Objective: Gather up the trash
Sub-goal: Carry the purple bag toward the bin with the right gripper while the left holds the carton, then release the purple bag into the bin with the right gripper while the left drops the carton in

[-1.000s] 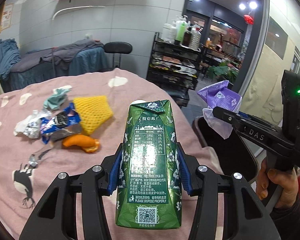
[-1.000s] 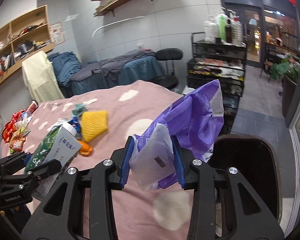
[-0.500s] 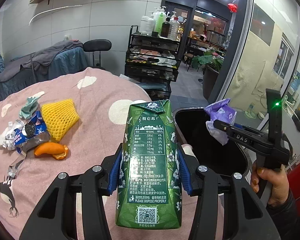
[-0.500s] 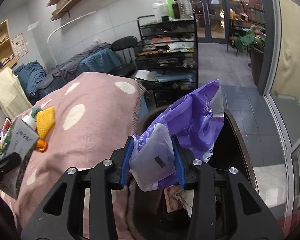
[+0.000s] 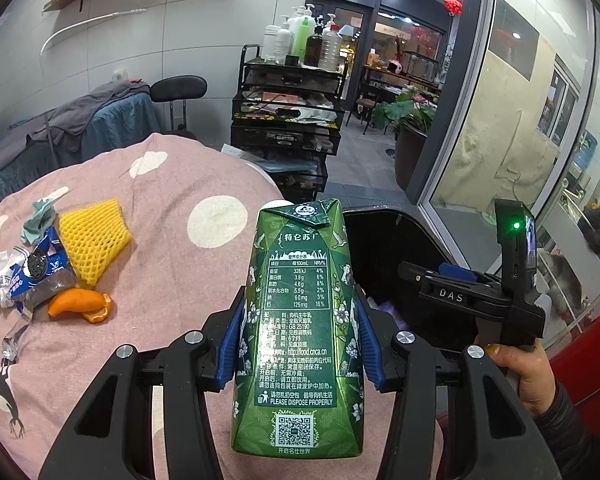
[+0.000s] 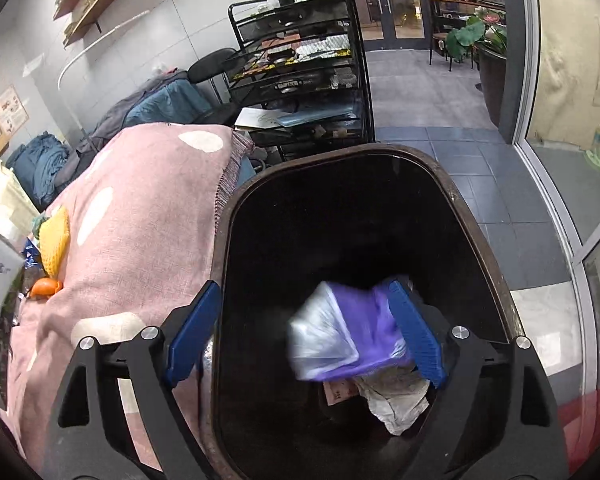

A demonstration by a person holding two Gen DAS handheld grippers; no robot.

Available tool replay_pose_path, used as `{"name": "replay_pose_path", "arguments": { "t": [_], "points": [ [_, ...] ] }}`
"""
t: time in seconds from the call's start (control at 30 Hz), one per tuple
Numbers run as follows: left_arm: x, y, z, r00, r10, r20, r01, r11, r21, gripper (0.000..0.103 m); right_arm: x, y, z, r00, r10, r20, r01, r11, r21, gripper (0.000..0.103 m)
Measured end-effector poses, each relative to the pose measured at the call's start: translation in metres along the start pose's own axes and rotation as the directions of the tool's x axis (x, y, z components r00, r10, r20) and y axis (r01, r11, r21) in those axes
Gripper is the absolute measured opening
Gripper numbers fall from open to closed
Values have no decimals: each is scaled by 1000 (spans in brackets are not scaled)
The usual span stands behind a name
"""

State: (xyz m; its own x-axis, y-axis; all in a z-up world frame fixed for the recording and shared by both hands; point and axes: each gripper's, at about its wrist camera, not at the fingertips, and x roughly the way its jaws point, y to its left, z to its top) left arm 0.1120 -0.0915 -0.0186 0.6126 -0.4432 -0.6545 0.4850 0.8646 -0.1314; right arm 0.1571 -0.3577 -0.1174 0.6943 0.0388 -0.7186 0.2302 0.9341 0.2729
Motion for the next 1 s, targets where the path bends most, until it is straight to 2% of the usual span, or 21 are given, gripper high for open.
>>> {"name": "replay_pose_path", "arguments": {
  "t": [0.17, 0.5, 0.8, 1.0],
  "points": [
    [4, -9, 1, 1000, -13, -11, 13, 1000, 16, 49, -9, -1, -4, 999, 1, 33, -1, 1000, 10, 90],
    [23, -40, 10, 997, -65, -47, 68, 995, 70, 49, -52, -20, -1, 985, -31, 169, 16, 996, 86, 97],
    [53, -69, 19, 984, -122, -128, 138, 984, 117, 49, -71, -47, 2, 975, -85, 205, 52, 986, 159, 97],
    [74, -87, 20, 975, -125, -183, 154, 976, 156, 49, -78, -63, 2, 969, -120, 214, 78, 978, 195, 97]
  ]
}}
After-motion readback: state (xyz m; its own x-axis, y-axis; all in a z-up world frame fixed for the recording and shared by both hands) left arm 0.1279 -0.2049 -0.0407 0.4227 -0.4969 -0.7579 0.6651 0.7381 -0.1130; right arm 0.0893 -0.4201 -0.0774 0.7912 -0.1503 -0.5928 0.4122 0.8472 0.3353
